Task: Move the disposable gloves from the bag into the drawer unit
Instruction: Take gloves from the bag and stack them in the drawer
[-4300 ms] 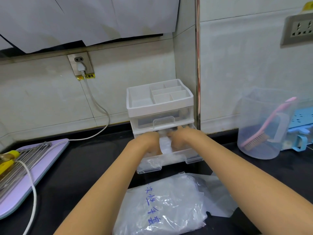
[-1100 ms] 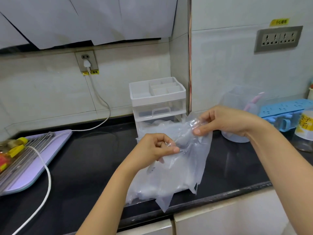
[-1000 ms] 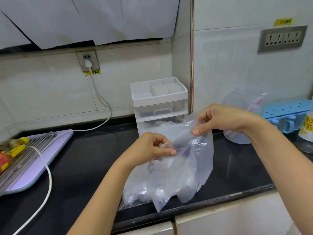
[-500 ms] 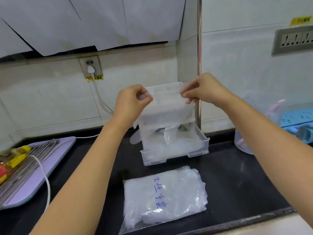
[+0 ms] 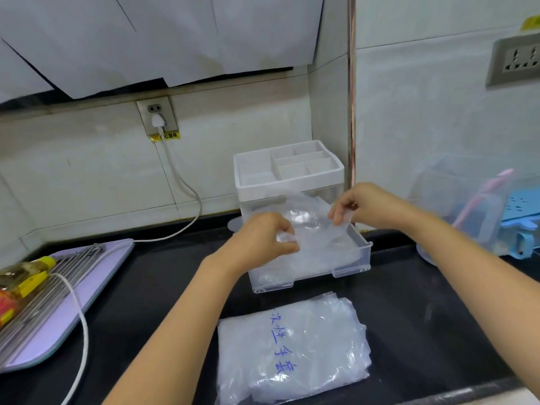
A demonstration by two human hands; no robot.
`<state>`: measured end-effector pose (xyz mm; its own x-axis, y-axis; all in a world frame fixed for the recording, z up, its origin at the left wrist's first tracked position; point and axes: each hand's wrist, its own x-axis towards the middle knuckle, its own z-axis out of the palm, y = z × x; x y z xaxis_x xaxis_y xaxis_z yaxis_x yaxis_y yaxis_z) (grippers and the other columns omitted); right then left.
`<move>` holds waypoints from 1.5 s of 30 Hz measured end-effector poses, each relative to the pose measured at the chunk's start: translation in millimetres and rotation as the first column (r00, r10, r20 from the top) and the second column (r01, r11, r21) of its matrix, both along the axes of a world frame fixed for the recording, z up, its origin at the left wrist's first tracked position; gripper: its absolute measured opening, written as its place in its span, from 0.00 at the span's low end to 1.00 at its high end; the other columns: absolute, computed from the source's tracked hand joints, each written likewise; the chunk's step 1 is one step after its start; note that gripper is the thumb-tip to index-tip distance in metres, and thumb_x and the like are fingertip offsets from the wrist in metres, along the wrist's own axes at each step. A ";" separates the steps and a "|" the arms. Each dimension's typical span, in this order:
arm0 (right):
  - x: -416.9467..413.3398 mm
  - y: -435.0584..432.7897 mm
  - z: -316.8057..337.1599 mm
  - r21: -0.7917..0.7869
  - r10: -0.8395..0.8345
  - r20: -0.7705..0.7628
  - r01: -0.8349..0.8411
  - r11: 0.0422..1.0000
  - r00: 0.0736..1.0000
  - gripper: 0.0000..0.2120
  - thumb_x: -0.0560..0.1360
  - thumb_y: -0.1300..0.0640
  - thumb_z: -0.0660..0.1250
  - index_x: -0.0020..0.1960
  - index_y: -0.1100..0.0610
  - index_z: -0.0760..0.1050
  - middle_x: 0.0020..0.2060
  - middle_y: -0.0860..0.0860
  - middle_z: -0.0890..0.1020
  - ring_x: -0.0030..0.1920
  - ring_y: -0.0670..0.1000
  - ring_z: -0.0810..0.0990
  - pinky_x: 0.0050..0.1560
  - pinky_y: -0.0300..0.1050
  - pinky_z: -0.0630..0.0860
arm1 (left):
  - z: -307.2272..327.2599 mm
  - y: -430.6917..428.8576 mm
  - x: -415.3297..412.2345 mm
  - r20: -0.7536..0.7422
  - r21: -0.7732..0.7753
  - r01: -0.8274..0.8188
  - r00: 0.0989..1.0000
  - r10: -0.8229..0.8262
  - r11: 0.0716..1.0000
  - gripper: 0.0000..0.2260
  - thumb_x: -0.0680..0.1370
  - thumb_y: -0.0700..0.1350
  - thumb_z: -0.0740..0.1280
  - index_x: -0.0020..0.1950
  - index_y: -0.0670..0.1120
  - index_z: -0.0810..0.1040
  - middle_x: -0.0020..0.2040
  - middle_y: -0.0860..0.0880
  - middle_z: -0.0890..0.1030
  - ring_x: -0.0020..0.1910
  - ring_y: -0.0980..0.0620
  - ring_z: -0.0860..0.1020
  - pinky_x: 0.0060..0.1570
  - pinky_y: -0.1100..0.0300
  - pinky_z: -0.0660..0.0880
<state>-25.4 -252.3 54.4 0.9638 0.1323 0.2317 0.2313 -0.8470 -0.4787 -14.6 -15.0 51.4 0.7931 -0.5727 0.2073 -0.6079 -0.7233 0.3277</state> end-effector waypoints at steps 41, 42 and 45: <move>42.0 71.1 -14.8 -0.593 -0.292 -0.519 -0.092 0.800 0.804 0.30 0.78 0.51 0.64 0.77 0.55 0.58 0.69 0.56 0.70 0.56 0.56 0.77 0.54 0.45 0.75 | -19.9 -39.8 54.8 -0.216 0.635 -0.034 0.952 0.219 0.772 0.20 0.80 0.45 0.62 0.71 0.43 0.69 0.63 0.45 0.74 0.53 0.48 0.70 0.52 0.58 0.69; 42.8 71.4 -13.3 -0.601 -0.305 -0.517 -0.085 0.795 0.800 0.29 0.79 0.53 0.63 0.76 0.56 0.58 0.68 0.56 0.70 0.53 0.55 0.76 0.52 0.44 0.74 | -20.0 -41.1 56.0 -0.225 0.626 -0.037 0.948 0.225 0.779 0.20 0.80 0.46 0.62 0.71 0.43 0.68 0.65 0.45 0.73 0.54 0.47 0.71 0.54 0.57 0.69; 41.1 73.6 -8.7 -0.598 -0.323 -0.508 -0.057 0.799 0.798 0.31 0.78 0.52 0.64 0.77 0.55 0.56 0.69 0.56 0.69 0.52 0.54 0.73 0.55 0.44 0.72 | -22.5 -42.4 55.8 -0.265 0.567 -0.059 0.931 0.250 0.822 0.24 0.79 0.48 0.62 0.73 0.43 0.64 0.69 0.45 0.70 0.64 0.45 0.70 0.60 0.56 0.70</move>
